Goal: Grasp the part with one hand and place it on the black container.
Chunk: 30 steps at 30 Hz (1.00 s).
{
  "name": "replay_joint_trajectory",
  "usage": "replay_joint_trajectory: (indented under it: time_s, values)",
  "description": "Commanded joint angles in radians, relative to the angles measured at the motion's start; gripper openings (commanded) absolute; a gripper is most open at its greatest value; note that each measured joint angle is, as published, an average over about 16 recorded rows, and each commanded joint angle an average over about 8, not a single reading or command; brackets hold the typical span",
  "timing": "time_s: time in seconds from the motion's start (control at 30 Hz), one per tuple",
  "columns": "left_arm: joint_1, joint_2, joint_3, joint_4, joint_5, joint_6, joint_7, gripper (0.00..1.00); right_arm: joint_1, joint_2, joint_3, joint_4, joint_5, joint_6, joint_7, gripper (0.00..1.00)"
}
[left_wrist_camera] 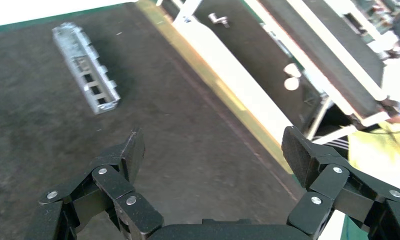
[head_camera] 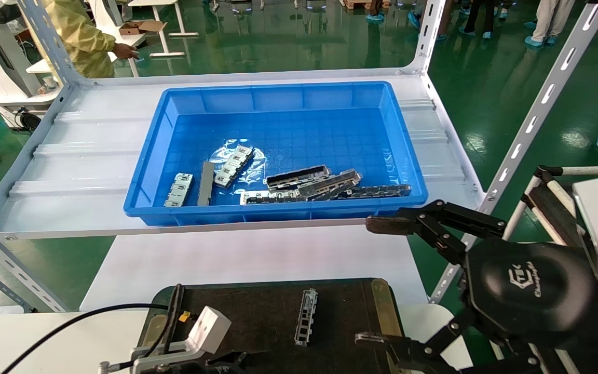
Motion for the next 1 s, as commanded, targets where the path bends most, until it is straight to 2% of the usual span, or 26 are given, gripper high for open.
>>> replay_joint_trajectory:
  time_s: [0.03,0.3,0.43,0.67,1.0]
  values:
    - [0.013,-0.012,-0.028,0.004,-0.037,0.045,0.056,1.00,0.000,0.000,0.000,0.000,0.000,0.000,0.000,1.00]
    - [0.069,-0.019,-0.153,0.110,-0.229,0.305,0.328,1.00,0.000,0.000,0.000,0.000,0.000,0.000,0.000,1.00]
    - [0.073,-0.015,-0.187,0.191,-0.281,0.433,0.429,1.00,0.000,0.000,0.000,0.000,0.000,0.000,0.000,1.00]
    - [0.041,-0.016,-0.198,0.283,-0.294,0.561,0.487,1.00,0.000,0.000,0.000,0.000,0.000,0.000,0.000,1.00]
    - [0.024,-0.036,-0.207,0.316,-0.305,0.636,0.510,1.00,0.000,0.000,0.000,0.000,0.000,0.000,0.000,1.00]
